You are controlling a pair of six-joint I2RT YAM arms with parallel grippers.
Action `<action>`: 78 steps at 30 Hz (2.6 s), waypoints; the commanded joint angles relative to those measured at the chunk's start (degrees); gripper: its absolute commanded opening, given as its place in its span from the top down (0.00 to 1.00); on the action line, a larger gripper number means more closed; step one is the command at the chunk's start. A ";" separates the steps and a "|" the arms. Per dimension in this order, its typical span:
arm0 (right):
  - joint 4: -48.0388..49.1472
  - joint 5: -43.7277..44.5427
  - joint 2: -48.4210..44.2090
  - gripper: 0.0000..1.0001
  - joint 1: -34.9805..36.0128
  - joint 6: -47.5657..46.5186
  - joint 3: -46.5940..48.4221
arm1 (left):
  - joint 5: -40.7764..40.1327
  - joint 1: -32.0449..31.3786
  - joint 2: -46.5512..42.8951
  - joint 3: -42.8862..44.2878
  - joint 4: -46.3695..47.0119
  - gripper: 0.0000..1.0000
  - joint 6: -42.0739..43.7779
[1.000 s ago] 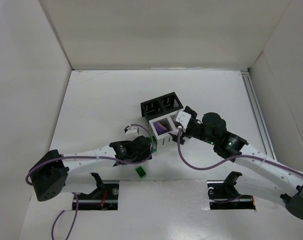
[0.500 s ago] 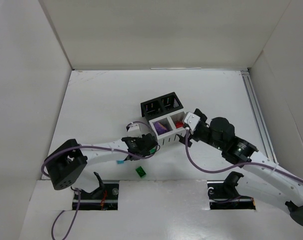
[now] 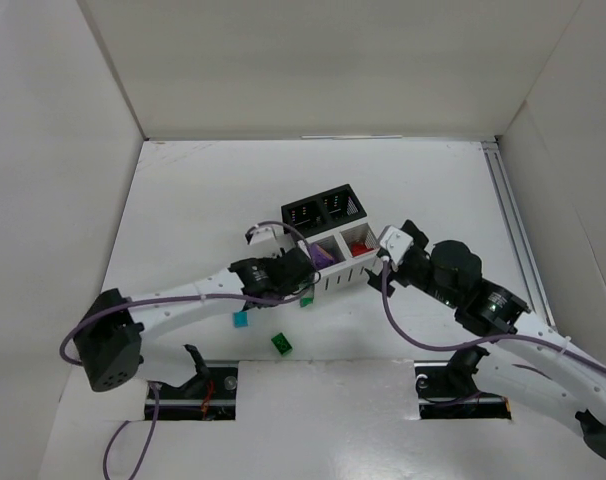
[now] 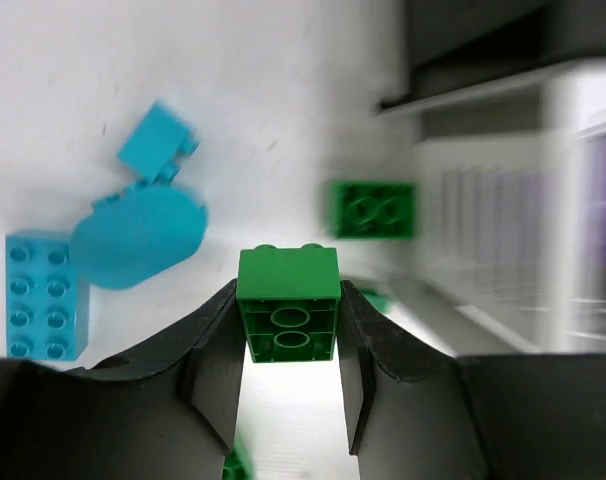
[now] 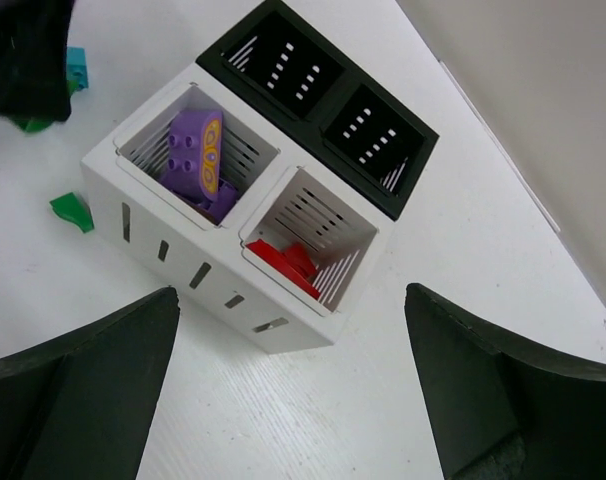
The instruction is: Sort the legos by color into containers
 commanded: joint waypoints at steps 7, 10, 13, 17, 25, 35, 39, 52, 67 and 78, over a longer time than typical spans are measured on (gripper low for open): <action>-1.85 4.43 -0.91 0.01 -0.99 2.03 1.11 | -2.75 8.83 -3.72 16.09 10.02 0.77 20.80; -2.47 5.49 1.72 0.01 -1.00 2.03 2.16 | -0.65 10.69 2.49 22.59 11.88 0.77 25.64; -4.05 6.02 3.04 0.01 -1.00 1.32 3.48 | 1.73 12.62 9.26 29.45 11.88 0.77 27.57; -5.98 5.41 3.66 0.01 -1.52 0.09 4.80 | 4.63 13.24 15.17 33.94 11.35 0.65 28.10; -6.43 -3.99 5.32 0.01 -0.57 -1.75 6.82 | 5.52 13.86 15.72 33.96 9.95 0.35 26.61; 3.76 2.93 25.34 0.01 28.14 0.43 9.19 | 0.25 13.86 -4.13 19.11 2.84 0.00 19.95; 9.12 2.32 35.55 0.01 34.32 5.27 11.91 | -0.90 13.86 -14.15 11.90 -0.34 0.00 15.90; -0.44 9.00 58.67 0.01 34.95 22.59 27.12 | 0.95 13.33 -27.62 1.87 -2.70 0.00 11.85; -5.99 10.15 64.48 0.24 32.58 30.77 28.01 | 2.00 13.33 -31.22 1.25 -4.73 0.00 10.79; 0.00 10.22 55.28 0.76 31.87 23.49 24.05 | 2.00 13.33 -31.75 -0.06 -4.74 0.00 10.87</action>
